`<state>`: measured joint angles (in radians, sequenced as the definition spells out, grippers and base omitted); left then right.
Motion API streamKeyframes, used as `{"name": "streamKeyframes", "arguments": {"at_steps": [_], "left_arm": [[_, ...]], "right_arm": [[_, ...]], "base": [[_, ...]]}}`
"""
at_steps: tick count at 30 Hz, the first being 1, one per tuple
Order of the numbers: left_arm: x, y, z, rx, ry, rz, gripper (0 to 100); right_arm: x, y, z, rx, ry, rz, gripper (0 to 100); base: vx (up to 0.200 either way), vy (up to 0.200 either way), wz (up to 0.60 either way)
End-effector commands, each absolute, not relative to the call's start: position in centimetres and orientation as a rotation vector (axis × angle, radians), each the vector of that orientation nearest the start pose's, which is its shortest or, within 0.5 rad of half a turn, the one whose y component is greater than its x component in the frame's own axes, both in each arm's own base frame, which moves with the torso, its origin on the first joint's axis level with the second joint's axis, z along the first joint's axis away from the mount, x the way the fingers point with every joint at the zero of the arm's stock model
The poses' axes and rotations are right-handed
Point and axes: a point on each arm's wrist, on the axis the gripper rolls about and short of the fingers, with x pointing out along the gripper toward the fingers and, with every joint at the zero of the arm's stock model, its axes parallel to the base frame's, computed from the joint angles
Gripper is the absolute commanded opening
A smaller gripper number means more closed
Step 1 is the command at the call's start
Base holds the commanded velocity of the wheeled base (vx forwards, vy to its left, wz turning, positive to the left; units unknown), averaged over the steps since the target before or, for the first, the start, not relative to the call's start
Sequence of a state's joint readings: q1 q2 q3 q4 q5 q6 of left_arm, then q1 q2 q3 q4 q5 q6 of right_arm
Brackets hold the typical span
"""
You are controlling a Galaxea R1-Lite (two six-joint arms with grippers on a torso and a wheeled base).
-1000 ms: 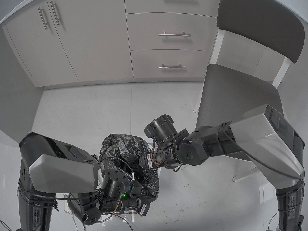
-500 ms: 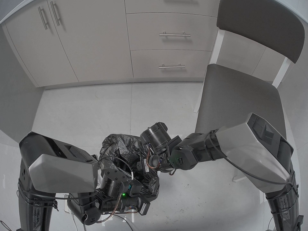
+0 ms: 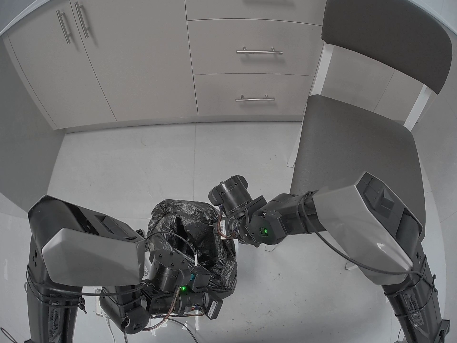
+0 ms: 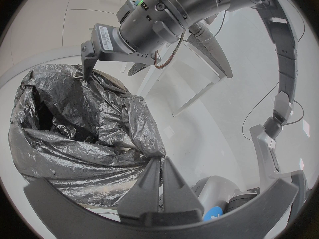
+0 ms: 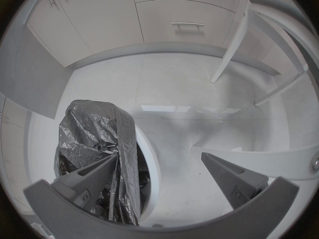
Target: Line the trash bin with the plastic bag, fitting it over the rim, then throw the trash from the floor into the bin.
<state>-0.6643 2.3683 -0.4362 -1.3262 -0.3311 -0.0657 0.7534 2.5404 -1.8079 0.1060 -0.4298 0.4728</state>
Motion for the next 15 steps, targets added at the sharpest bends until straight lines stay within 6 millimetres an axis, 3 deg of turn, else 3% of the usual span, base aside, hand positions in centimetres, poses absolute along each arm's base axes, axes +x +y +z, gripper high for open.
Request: {"name": "streamKeyframes", "arguments": {"at_steps": [1, 15], "left_arm": [[23.7, -19.4, -3.8, 0.046, 0.653, -0.939, 0], [23.8, -19.5, -4.0, 0.063, 0.649, -0.895, 0]], "right_arm": [[37.0, 33.2, 2.7, -0.033, 0.736, 0.099, 100], [37.8, 32.1, 3.8, -0.040, 0.694, 0.038, 100]], "base": [[0.000, 0.000, 0.00], [0.000, 0.000, 0.00]]}}
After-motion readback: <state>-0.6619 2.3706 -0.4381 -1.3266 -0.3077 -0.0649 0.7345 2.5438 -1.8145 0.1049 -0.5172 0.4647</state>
